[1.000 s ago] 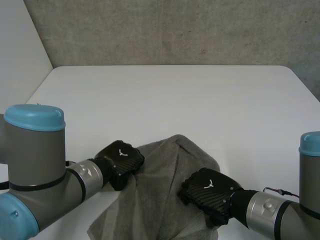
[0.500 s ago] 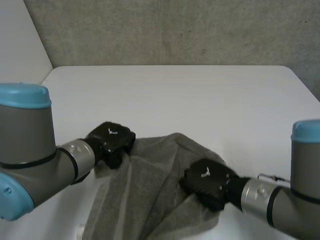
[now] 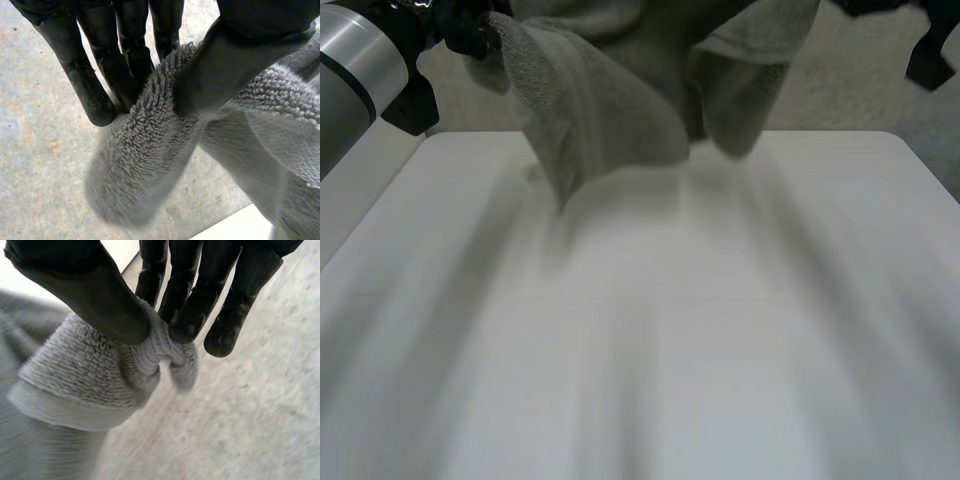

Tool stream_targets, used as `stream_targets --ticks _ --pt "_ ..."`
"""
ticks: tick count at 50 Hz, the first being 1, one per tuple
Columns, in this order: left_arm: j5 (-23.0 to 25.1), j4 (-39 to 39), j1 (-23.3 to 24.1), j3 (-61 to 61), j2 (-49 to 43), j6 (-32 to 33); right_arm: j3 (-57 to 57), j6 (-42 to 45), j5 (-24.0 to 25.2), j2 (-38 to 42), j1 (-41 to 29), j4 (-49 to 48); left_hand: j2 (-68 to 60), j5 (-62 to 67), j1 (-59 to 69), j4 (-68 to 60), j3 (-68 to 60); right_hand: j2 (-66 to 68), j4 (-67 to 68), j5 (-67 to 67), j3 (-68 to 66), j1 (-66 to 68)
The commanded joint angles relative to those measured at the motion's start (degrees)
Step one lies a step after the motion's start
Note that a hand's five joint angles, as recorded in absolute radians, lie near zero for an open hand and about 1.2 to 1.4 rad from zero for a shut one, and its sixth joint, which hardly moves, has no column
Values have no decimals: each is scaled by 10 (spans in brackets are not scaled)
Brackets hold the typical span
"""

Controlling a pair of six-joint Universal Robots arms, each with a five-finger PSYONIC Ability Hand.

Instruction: Fold the towel.

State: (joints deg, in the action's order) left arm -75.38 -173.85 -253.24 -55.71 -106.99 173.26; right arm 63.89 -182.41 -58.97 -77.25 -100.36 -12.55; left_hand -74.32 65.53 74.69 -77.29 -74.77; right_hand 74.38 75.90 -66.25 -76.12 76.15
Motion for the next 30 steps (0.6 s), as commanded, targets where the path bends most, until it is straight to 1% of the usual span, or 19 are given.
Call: stream_targets --ticks 1,4,5,6,7,8,9,10,13,15,17,20,23,25,26,27,28,29,30 --pt "7 -4 0 -104 -1 4 126 72 40 -8 -10 18 -57 45 53 -27 -52 56 41 -38 -39 38" --pt "15 -5 -3 -162 1 8 153 94 46 -13 -11 29 -57 45 53 -27 -52 56 41 -38 -39 38" --pt "16 -5 -3 -163 1 8 176 117 55 -18 -11 44 -57 45 53 -27 -52 56 41 -38 -39 38" --pt "29 -5 -2 -192 2 11 193 145 68 -25 -11 62 -57 45 53 -27 -52 56 41 -38 -39 38" --pt "44 -6 -4 -220 6 17 193 145 68 -25 -11 62 -57 45 53 -27 -52 56 41 -38 -39 38" --pt "45 -6 -4 -221 6 17 206 175 83 -29 -10 82 -57 45 53 -27 -52 56 41 -38 -39 38" --pt "63 -7 -7 -246 16 25 213 201 97 -32 -8 107 -57 45 53 -27 -52 56 41 -38 -39 38" --pt "80 -6 -12 -267 30 34 213 201 97 -32 -8 107 -57 45 53 -27 -52 56 41 -38 -39 38" --pt "95 -6 -21 -283 47 39 209 231 123 -47 -5 160 -57 45 53 -27 -52 56 41 -38 -39 38" --pt "115 -4 -38 -295 74 38 197 226 129 -62 -5 180 -57 45 53 -27 -52 56 41 -38 -39 38" --pt "122 -4 -43 -291 86 34 157 204 124 -77 -5 196 -57 45 53 -27 -52 56 41 -38 -39 38" --pt "123 -8 -46 -277 103 30 135 183 122 -77 -4 195 -57 45 53 -27 -52 56 41 -38 -39 38" --pt "119 -14 -50 -252 99 15 101 140 121 -66 5 181 -57 45 53 -27 -52 56 41 -38 -39 38" --pt "120 -14 -51 -242 93 4 81 116 117 -7 17 144 -57 45 53 -27 -52 56 41 -38 -39 38" --pt "121 -15 -54 -235 77 -5 81 116 117 -6 17 144 -57 45 53 -27 -52 56 41 -38 -39 38" --pt "121 -15 -54 -235 77 -5 76 115 116 21 14 131 -57 45 53 -27 -52 56 41 -38 -39 38" --pt "121 -16 -57 -231 49 -6 72 118 113 47 10 121 -57 45 53 -27 -52 56 41 -38 -39 38" --pt "120 -16 -57 -228 20 -3 72 118 113 47 10 121 -57 45 53 -27 -52 56 41 -38 -39 38" --pt "120 -16 -57 -228 20 -3 68 124 106 71 6 119 -57 45 53 -27 -52 56 41 -38 -39 38"
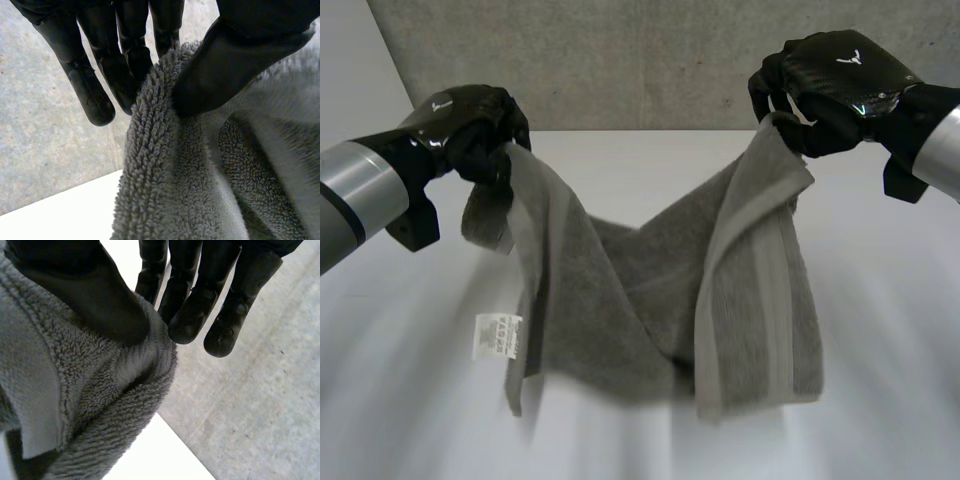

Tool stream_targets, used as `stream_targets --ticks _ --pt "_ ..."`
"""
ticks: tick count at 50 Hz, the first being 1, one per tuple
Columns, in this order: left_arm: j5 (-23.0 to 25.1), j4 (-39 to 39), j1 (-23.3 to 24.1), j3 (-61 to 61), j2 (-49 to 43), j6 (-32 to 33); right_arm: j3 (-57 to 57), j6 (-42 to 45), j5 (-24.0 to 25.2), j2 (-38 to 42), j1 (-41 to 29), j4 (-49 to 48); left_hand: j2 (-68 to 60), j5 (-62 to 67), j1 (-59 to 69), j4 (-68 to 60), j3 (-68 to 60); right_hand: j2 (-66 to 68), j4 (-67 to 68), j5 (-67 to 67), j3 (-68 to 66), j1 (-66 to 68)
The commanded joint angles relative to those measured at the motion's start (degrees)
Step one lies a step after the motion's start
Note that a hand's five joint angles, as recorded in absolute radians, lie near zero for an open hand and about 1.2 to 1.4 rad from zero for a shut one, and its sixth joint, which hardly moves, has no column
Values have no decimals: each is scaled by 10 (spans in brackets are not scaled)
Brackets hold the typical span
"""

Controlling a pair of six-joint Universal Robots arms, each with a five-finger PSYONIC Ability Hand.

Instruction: Fold the towel.

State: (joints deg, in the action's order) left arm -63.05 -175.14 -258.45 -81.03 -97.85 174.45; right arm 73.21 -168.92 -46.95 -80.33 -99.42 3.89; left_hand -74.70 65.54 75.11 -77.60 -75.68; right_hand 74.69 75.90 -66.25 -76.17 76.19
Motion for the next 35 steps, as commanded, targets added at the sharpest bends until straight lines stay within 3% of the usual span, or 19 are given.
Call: stream_targets --ticks 1,2,6,7,8,9,10,11,12,13,14,15,16,21,25,29,35 --pt "-3 -3 -3 30 -98 -14 -29 0 -28 127 -10 -48 -53 45 49 -24 -43 53 41 -38 -38 38" --pt "-4 -4 2 35 -123 -14 -29 0 -28 127 -10 -48 -53 45 49 -24 -43 53 41 -38 -38 38" --pt "-4 -9 5 44 -182 -13 -45 66 -102 215 -33 -60 -53 45 49 -24 -43 53 41 -38 -38 38" --pt "-5 -20 6 51 -213 -13 -54 92 -140 241 -40 -67 -40 32 36 -11 -30 -108 -120 123 123 -123" --pt "-6 -34 7 59 -236 -14 -54 92 -140 242 -40 -67 88 -97 -93 117 98 -109 -122 125 124 -124" --pt "-6 -35 7 59 -236 -14 -66 114 -184 264 -43 -74 90 -98 -94 119 100 -291 -303 307 306 -306" --pt "-12 -50 7 71 -260 -16 -66 114 -184 264 -43 -74 206 -215 -210 235 216 -293 -305 308 308 -308" --pt "-12 -50 7 71 -260 -16 -81 134 -244 288 -46 -81 207 -216 -212 237 217 -509 -521 525 524 -524" --pt "-22 -63 6 84 -274 -16 -94 150 -300 301 -50 -85 299 -307 -303 328 309 -647 -659 662 662 -662" --pt "-38 -72 5 97 -284 -16 -94 150 -300 301 -50 -85 418 -427 -422 447 428 -647 -659 662 662 -662" --pt "-38 -72 5 97 -284 -16 -99 161 -349 303 -56 -86 419 -428 -424 448 429 -647 -659 662 662 -662" --pt "-55 -75 -1 105 -286 -17 -99 164 -380 299 -62 -90 538 -546 -542 567 547 -647 -659 662 662 -662" --pt "-73 -75 -6 113 -285 -17 -99 164 -380 299 -62 -90 632 -640 -636 661 642 -647 -659 662 662 -662" --pt "-86 -73 -24 106 -255 -16 -64 160 -354 243 -64 -90 636 -645 -640 665 646 -647 -659 662 662 -662" --pt "-81 -72 -27 85 -219 -14 9 160 -269 169 -66 -88 636 -645 -641 665 646 -647 -659 662 662 -662" --pt "-52 -73 -26 31 -162 -13 85 163 -190 101 -64 -83 630 -638 -634 659 640 -647 -659 662 662 -662" --pt "24 -74 -23 -74 -76 26 156 168 -143 40 -65 -66 615 -623 -619 644 624 -647 -659 662 662 -662"
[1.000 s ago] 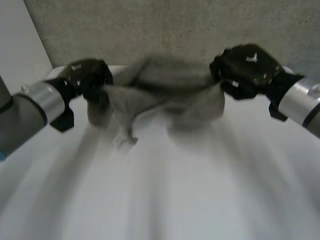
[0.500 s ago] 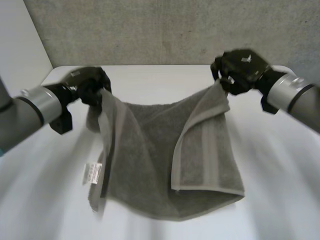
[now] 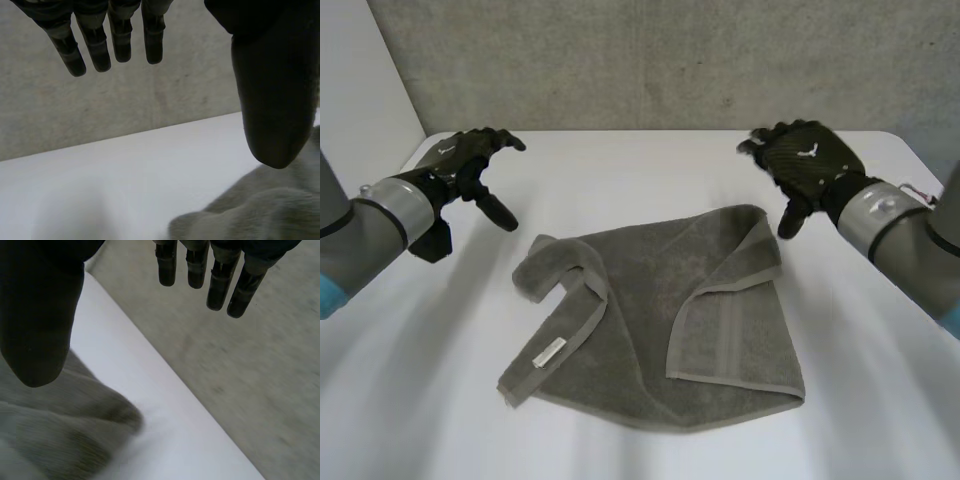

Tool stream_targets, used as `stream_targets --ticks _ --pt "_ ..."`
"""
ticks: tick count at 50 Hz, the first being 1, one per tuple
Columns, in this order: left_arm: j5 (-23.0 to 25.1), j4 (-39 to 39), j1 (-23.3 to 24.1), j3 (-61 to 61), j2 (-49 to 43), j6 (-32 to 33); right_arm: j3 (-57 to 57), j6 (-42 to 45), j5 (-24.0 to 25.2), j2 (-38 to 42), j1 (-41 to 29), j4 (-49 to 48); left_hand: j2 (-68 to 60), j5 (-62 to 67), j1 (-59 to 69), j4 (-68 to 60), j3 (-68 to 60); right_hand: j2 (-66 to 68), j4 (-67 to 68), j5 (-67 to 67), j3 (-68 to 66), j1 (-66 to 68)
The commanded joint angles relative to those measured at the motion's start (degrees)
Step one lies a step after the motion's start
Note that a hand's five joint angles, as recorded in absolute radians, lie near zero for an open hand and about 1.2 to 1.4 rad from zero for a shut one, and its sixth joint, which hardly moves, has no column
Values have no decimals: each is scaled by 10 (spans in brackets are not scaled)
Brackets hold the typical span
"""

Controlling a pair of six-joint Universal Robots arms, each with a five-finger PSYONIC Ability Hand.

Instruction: Fold the towel.

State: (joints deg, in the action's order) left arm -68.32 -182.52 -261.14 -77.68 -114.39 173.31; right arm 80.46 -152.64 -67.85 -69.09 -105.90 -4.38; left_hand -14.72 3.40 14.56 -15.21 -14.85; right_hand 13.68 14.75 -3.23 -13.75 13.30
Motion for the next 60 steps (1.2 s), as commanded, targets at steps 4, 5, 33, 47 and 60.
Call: stream_targets --ticks 4,5,33,47,60 --pt "101 0 6 -164 128 100 143 17 79 -124 -2 26 13 0 -11 18 14 -37 -48 32 37 -33" --pt "107 -1 7 -193 143 138 161 29 80 -130 -3 26 10 3 -8 15 11 -37 -48 32 37 -33" --pt "99 -3 34 -389 159 447 249 170 72 -22 -109 3 8 5 -6 13 9 -19 -30 15 20 -15" --pt "71 -6 34 -389 121 447 244 162 58 19 -137 -33 0 14 2 5 1 127 116 -131 -126 131" --pt "58 -20 41 -382 114 444 230 163 53 45 -139 -39 1 12 0 6 3 262 251 -266 -261 266"
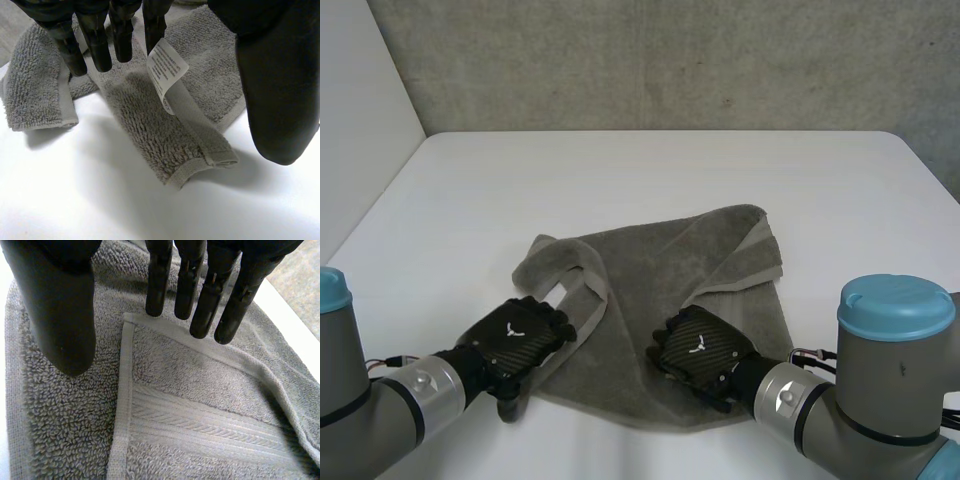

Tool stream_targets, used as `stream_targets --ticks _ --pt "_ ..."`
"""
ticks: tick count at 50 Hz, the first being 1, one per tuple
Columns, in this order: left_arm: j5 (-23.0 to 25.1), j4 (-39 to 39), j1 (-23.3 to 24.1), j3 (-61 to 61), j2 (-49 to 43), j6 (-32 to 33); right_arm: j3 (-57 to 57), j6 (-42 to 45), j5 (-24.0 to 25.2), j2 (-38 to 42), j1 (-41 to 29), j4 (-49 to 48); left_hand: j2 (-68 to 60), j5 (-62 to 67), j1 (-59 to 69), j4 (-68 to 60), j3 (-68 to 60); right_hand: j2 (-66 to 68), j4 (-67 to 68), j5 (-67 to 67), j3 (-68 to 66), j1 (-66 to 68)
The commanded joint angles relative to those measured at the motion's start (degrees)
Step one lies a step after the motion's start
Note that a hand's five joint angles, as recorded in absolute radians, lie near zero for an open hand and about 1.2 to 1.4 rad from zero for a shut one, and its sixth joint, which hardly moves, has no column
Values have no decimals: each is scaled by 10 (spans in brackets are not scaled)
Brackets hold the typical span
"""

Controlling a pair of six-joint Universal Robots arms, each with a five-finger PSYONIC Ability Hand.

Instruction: Fold the towel.

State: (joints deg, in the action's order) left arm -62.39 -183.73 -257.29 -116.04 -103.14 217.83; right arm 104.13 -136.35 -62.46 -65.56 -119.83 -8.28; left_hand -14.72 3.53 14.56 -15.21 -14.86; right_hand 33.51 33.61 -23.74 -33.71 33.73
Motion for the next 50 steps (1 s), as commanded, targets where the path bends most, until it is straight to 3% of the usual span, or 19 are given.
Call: stream_targets --ticks 1,11,21,28,38,46,50 --pt "-1 -8 2 1 1 -1 -8 0 -1 10 0 0 1 11 0 6 3 80 79 -78 -78 78" --pt "-1 -9 6 1 -1 -1 -13 1 -14 22 0 -2 1 11 0 6 3 131 130 -128 -129 129" --pt "-17 -29 5 11 -27 -1 -15 -1 -31 6 8 -4 0 12 2 5 1 465 464 -462 -463 462" --pt "-45 -35 5 27 -44 -2 -11 -6 -43 -14 27 -2 0 12 2 5 1 465 464 -463 -463 463" --pt "-46 -36 3 30 -48 -2 6 -47 -36 -60 118 3 -26 37 27 -21 -24 465 464 -463 -463 463" --pt "-47 -36 2 29 -55 -3 23 -47 -34 -70 165 3 -110 122 111 -105 -108 465 464 -463 -463 463" --pt "-55 -36 3 30 -55 -13 28 -47 -32 -70 176 3 -250 262 252 -245 -249 465 464 -463 -463 463"
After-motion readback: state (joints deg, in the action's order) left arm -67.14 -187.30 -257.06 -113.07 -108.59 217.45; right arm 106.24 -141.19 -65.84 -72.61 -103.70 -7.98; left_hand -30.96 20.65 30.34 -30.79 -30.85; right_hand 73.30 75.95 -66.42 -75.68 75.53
